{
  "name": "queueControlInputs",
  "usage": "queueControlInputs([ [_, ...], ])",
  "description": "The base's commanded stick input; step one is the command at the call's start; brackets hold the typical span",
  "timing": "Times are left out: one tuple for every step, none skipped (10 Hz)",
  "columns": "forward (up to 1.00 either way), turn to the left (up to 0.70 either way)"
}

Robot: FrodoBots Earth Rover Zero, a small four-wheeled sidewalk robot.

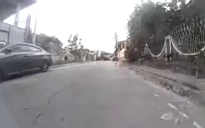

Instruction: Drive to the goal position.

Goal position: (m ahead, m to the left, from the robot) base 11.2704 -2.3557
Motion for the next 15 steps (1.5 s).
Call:
queueControlInputs([
  [0.67,0.00],
  [0.67,0.00],
  [0.67,0.00],
  [0.67,0.00],
  [0.67,0.00],
  [0.67,0.00],
  [0.67,0.00],
  [0.67,0.00],
  [0.67,0.00],
  [0.67,0.00],
  [0.67,-0.10],
  [0.67,-0.28],
  [0.67,-0.29],
  [0.67,-0.26],
  [0.67,-0.18],
])
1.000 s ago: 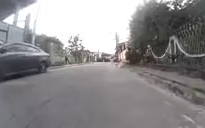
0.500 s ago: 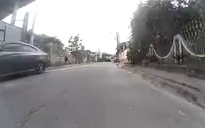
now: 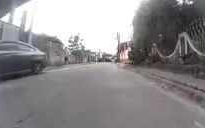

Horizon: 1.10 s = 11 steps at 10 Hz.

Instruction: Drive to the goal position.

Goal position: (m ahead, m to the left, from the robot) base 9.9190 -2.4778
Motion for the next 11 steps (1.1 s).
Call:
queueControlInputs([
  [0.67,-0.03],
  [0.67,0.02],
  [0.67,0.17],
  [0.67,0.32],
  [0.67,0.31],
  [0.67,-0.01],
  [0.67,-0.24],
  [0.67,-0.09],
  [0.67,-0.01],
  [0.67,0.00],
  [0.67,-0.07],
])
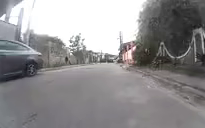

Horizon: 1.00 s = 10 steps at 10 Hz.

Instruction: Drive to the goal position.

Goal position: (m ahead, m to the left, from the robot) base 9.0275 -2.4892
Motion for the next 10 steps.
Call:
queueControlInputs([
  [0.67,-0.21],
  [0.67,-0.32],
  [0.67,-0.19],
  [0.67,-0.05],
  [0.67,-0.14],
  [0.67,-0.26],
  [0.67,-0.09],
  [0.67,-0.02],
  [0.67,0.00],
  [0.67,0.00],
])
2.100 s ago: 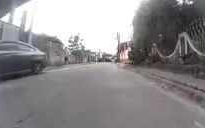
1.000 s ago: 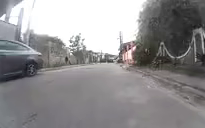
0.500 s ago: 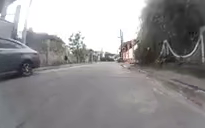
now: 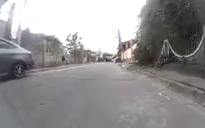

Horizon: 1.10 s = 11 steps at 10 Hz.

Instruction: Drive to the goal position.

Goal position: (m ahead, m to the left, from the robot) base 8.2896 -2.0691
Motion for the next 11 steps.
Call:
queueControlInputs([
  [0.67,0.00],
  [0.67,0.00],
  [0.67,0.00],
  [0.67,-0.12],
  [0.67,-0.33],
  [0.67,-0.29],
  [0.67,-0.02],
  [0.67,0.00],
  [0.67,0.00],
  [0.67,0.00],
  [0.67,0.00],
])
